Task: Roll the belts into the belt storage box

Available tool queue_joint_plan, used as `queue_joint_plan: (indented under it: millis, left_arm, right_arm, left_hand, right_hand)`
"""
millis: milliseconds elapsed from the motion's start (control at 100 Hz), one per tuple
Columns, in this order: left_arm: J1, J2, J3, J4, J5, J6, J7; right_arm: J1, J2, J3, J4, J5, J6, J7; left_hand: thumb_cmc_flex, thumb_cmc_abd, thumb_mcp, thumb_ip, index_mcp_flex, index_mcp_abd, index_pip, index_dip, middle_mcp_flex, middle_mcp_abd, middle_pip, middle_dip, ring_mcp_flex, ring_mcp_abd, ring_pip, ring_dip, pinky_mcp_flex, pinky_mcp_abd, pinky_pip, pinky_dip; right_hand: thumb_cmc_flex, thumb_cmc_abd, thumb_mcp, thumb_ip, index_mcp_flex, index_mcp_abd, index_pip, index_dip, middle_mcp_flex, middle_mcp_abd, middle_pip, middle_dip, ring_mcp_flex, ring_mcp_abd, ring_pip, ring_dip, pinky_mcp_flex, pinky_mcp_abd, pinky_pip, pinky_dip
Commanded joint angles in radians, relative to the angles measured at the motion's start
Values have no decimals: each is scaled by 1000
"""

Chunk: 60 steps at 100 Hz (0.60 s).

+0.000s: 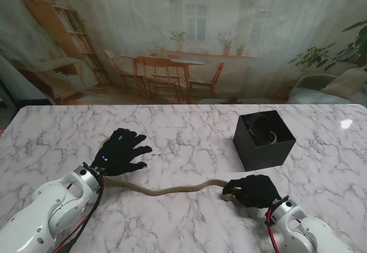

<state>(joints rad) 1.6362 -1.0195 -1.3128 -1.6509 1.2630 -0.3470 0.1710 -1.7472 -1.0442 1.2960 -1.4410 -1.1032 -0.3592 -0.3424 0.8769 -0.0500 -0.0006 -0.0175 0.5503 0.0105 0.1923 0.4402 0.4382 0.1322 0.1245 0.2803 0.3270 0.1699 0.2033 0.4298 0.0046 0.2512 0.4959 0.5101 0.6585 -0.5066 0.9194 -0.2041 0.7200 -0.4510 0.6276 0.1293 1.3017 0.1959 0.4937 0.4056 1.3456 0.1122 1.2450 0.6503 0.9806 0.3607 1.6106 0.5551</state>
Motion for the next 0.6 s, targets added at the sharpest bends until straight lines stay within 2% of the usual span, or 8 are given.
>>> queue_joint_plan:
  millis: [0, 80, 130, 170, 270, 420, 520, 590]
  left_arm:
    - [0, -2, 3, 0, -1, -3, -11]
    - [0, -2, 3, 1, -1, -4, -9]
    - [0, -2, 3, 1, 0, -5, -8]
    - [0, -2, 3, 1, 0, -5, -8]
    - [0, -3, 2, 2, 0, -6, -4]
    - [-1, -3, 3, 4, -1, -8, 0]
    - [-1, -3, 4, 5, -1, -8, 1]
    - [-1, -3, 4, 5, -1, -8, 1]
  right_arm:
    - [-2, -2, -3, 6, -7, 4, -4]
    - [-1, -3, -5, 8, -5, 10, -5]
    - [2, -3, -10, 12, -9, 17, -14]
    - [3, -4, -13, 15, -8, 23, -19]
    - [8, -5, -23, 23, -7, 41, -38]
    - [5, -8, -25, 18, 3, 52, -32]
    - [-6, -11, -16, 0, 23, 53, -8]
    - [-7, -11, -16, -1, 12, 64, -16]
  left_hand:
    - [11, 54, -26, 2, 9, 21, 6, 9, 4, 15, -15, 14, 11, 11, -30, 0, -18, 36, -35, 10]
    - [10, 53, -27, 1, 9, 22, 6, 9, 5, 14, -15, 14, 12, 12, -30, 0, -17, 36, -36, 11]
    - [12, 53, -26, 2, 11, 22, 7, 10, 6, 15, -14, 14, 12, 13, -30, 1, -16, 35, -36, 11]
    - [11, 54, -26, 2, 10, 22, 7, 10, 6, 14, -14, 14, 12, 13, -29, 1, -17, 35, -36, 11]
    - [13, 54, -25, 2, 9, 20, 6, 9, 6, 13, -14, 14, 14, 12, -29, 1, -18, 35, -36, 11]
    - [14, 54, -26, 2, 9, 14, 7, 10, 10, 13, -12, 15, 17, 11, -28, 2, -17, 35, -37, 11]
    - [14, 55, -26, 2, 10, 14, 8, 10, 9, 13, -13, 15, 17, 11, -28, 2, -18, 36, -38, 11]
    - [14, 55, -27, 2, 12, 14, 9, 10, 10, 13, -12, 15, 17, 11, -28, 2, -17, 36, -38, 11]
  right_hand:
    - [113, 26, 59, 11, 137, 72, 173, -25, 139, -90, 111, 28, -34, -20, -133, -28, -8, 37, 16, -11]
    - [97, 7, 47, -3, 94, 94, 166, -64, 148, -102, 102, 24, -35, -23, -143, -28, -13, 35, 11, -10]
    - [38, 11, 83, 86, -104, 163, -13, 22, 157, -115, 103, 26, -33, -35, -141, -14, -5, 20, 8, -10]
    - [35, 11, 86, 92, -204, 166, -42, 41, 158, -115, 104, 24, -32, -36, -138, -12, -1, 18, 10, -10]
    - [76, 65, 74, 96, -352, 24, -6, 87, 154, -93, 129, 25, -31, -42, -89, -3, 42, 27, 34, -16]
    - [121, 133, 66, 102, -141, -56, 90, 133, 129, -58, 157, 37, -31, -34, -61, -13, 79, 70, 43, -44]
    - [121, 114, 90, 102, 140, 30, 143, 153, 123, -53, 166, 37, -33, -21, -70, -27, 74, 84, 44, -60]
    - [117, 65, 80, -6, 192, 158, 246, -6, 139, -83, 152, 16, -33, -31, -90, -29, 66, 60, 36, -73]
